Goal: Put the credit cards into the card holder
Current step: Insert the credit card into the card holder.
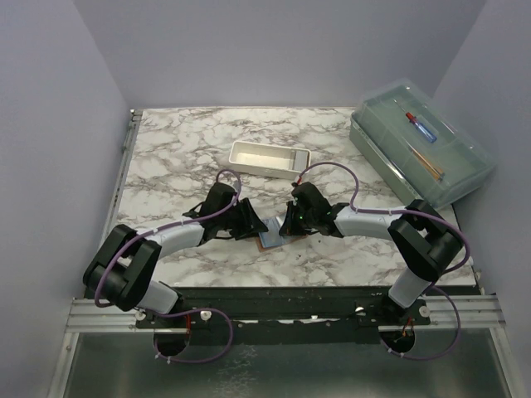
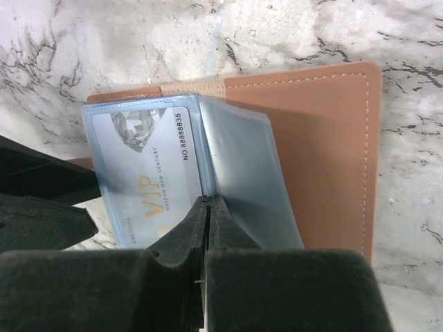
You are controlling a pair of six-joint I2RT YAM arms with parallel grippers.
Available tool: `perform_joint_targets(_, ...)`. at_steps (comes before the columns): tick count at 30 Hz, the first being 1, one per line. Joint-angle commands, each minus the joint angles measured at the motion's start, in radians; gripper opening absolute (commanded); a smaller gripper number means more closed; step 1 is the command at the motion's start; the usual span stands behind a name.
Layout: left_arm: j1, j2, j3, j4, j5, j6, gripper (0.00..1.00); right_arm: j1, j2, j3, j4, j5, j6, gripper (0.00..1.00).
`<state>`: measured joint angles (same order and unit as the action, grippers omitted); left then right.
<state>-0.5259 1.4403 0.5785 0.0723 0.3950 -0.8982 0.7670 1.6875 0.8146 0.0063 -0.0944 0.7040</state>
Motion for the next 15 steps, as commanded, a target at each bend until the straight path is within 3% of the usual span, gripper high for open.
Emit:
perform_joint_targets(1,-0.008,-0.045,-0.003,0.015,-0.017,-0.019,0.48,0.008,0.051,-0.040,-0.055,0.060,-0.012,0.00)
perform_joint_targets(9,-0.013,-0.102,-0.005,-0.018,-0.077,-0.030,0.51,0.006,0.052,-0.032,-0.058,0.059,-0.017,0.00)
perform_joint_targets(15,-0.016,-0.049,0.015,-0.016,-0.044,-0.023,0.48,0.008,0.057,-0.028,-0.054,0.052,-0.018,0.00)
